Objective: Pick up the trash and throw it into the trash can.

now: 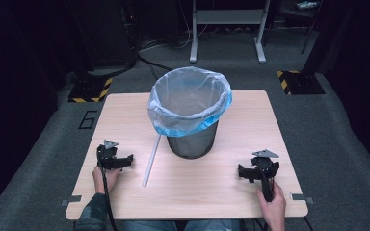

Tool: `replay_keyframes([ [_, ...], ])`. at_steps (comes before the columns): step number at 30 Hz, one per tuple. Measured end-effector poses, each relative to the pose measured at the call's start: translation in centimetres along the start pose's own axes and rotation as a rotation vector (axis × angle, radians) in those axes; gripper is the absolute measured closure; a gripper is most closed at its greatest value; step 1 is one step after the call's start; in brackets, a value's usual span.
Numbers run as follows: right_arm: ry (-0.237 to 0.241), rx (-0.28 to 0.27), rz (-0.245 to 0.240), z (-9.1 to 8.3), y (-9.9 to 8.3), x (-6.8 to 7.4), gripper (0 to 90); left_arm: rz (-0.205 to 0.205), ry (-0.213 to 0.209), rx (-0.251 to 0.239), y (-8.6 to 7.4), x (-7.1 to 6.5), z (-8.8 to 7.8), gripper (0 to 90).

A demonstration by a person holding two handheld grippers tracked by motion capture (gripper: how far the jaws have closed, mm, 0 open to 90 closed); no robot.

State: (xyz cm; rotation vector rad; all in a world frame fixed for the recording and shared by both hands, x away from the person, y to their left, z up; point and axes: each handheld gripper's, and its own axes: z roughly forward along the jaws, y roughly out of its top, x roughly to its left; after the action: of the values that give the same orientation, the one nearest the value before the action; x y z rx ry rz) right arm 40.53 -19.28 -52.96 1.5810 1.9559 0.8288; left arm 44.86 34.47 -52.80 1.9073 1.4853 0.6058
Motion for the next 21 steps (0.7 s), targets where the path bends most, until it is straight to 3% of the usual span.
replay_keyframes([
  [2, 0.001, 0.003, 0.002, 0.0, 0.0, 0.0, 0.0, -0.024, -0.010, -0.006, 0.0, 0.0, -0.1, 7.7],
  [9, -0.002, 0.002, 0.004, 0.0, 0.0, 0.1, 0.0, -0.037, -0.043, 0.011, 0.3, -0.3, -0.2, 6.5],
  [21, -0.003, 0.002, 0.002, 0.0, 0.0, 0.0, 0.0, 0.033, -0.109, 0.012, 2.1, -3.9, 0.1, 4.6],
])
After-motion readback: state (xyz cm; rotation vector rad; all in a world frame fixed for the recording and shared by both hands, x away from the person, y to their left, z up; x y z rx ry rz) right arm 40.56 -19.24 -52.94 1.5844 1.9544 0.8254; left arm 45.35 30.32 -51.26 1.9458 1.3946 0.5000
